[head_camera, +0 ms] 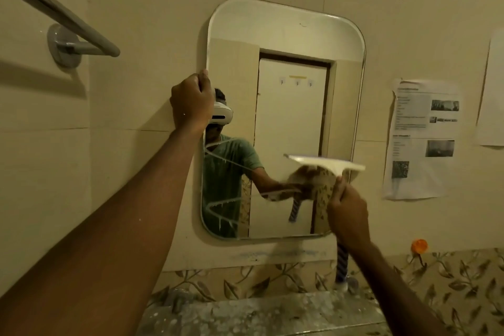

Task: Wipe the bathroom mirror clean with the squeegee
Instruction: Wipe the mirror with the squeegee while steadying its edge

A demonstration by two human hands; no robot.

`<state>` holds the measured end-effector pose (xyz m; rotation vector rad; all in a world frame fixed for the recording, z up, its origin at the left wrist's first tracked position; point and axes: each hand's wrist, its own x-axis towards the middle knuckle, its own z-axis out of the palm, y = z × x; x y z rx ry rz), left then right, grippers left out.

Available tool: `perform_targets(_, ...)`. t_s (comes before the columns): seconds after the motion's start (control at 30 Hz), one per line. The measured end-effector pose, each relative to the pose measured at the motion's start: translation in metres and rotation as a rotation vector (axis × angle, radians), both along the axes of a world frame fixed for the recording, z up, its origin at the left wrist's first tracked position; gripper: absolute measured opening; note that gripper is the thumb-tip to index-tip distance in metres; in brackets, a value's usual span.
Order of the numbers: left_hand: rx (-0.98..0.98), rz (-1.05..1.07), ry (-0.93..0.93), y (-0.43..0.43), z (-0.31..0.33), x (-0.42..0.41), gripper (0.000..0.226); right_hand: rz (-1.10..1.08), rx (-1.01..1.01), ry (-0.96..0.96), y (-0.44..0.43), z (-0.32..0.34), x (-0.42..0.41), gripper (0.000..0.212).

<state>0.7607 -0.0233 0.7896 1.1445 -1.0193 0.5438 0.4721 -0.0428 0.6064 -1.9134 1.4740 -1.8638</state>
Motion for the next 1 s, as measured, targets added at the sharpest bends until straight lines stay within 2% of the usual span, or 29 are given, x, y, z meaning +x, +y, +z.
perform_targets(0.1,-0.003,-0.002,0.000,-0.001,0.000,-0.001,0.045,-0.057,0.080,0.042,0.009,-0.073,0.009,0.042)
perform_targets(0.17,-0.015,0.009,-0.011,0.000,-0.001,-0.002,0.045,-0.093,0.109,0.090,0.013,-0.096,0.010,0.049)
perform_targets(0.37,0.016,-0.005,-0.034,0.008,0.000,-0.002,0.045,-0.095,0.181,0.150,0.025,-0.083,0.001,0.046)
perform_targets(0.47,0.022,-0.037,-0.027,0.009,0.001,-0.002,0.046,-0.025,0.189,0.139,0.032,-0.043,-0.002,0.046)
perform_targets(0.6,0.007,-0.049,-0.047,0.010,0.000,0.000,0.044,0.121,0.006,0.078,0.029,0.078,0.006,0.044)
perform_targets(0.7,0.027,-0.078,-0.054,0.014,0.002,0.003,0.043,0.074,-0.159,0.101,0.024,0.177,0.025,0.047)
perform_targets(0.83,0.060,-0.145,-0.058,0.015,0.002,0.007,0.044,-0.027,-0.170,0.089,0.017,0.274,0.046,0.049)
perform_targets(0.9,0.061,-0.134,-0.068,0.013,0.001,0.008,0.042,-0.064,-0.156,0.092,0.015,0.285,0.051,0.048)
perform_targets(1.0,0.049,-0.092,-0.075,0.011,0.001,0.008,0.040,-0.015,-0.161,0.111,0.019,0.239,0.057,0.049)
